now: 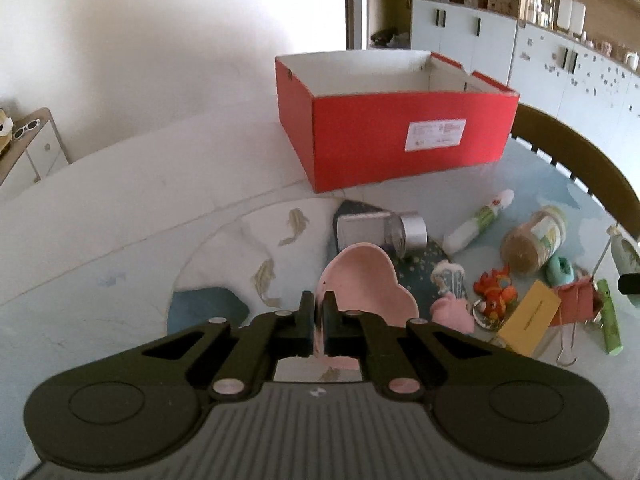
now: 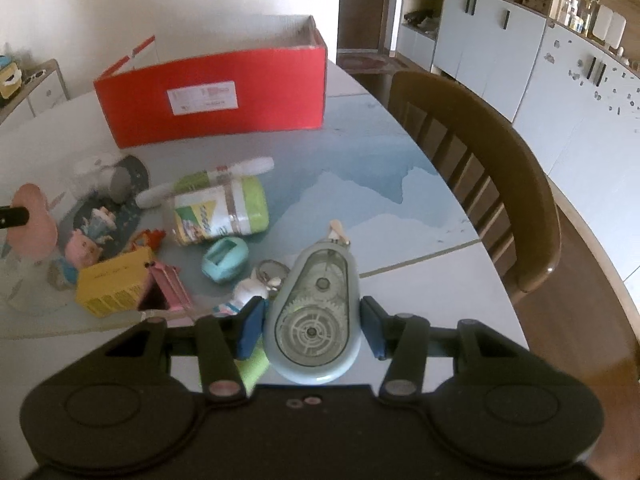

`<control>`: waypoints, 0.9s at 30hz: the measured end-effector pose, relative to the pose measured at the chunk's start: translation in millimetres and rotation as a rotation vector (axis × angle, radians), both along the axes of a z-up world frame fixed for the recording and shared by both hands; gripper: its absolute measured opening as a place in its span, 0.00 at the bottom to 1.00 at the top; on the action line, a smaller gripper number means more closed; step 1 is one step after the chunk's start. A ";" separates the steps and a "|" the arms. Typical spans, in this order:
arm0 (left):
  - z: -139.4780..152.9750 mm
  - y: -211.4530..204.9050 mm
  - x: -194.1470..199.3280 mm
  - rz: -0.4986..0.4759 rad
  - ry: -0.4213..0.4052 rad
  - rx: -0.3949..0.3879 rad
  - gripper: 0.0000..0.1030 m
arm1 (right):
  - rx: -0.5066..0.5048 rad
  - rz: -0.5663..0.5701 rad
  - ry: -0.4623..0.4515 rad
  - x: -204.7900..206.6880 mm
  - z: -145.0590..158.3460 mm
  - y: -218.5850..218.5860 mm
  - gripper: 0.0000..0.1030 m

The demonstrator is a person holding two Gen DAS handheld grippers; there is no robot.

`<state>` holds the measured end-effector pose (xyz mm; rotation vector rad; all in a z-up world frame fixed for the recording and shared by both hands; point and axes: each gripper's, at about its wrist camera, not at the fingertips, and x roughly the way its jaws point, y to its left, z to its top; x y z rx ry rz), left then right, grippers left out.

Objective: Organize rigid objects
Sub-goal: 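Carry the pink dish and tape dispenser into the red box with both tools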

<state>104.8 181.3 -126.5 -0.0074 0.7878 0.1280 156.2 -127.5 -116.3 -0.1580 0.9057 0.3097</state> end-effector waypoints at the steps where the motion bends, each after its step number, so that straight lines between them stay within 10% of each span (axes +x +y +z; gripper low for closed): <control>1: 2.4 1.0 -0.3 -0.002 -0.004 -0.006 0.04 | 0.002 0.000 -0.005 -0.8 4.0 0.6 0.49; 27: 83.0 15.7 77.1 -0.072 -0.035 -0.117 0.04 | 0.100 0.131 -0.099 67.8 113.5 47.2 0.49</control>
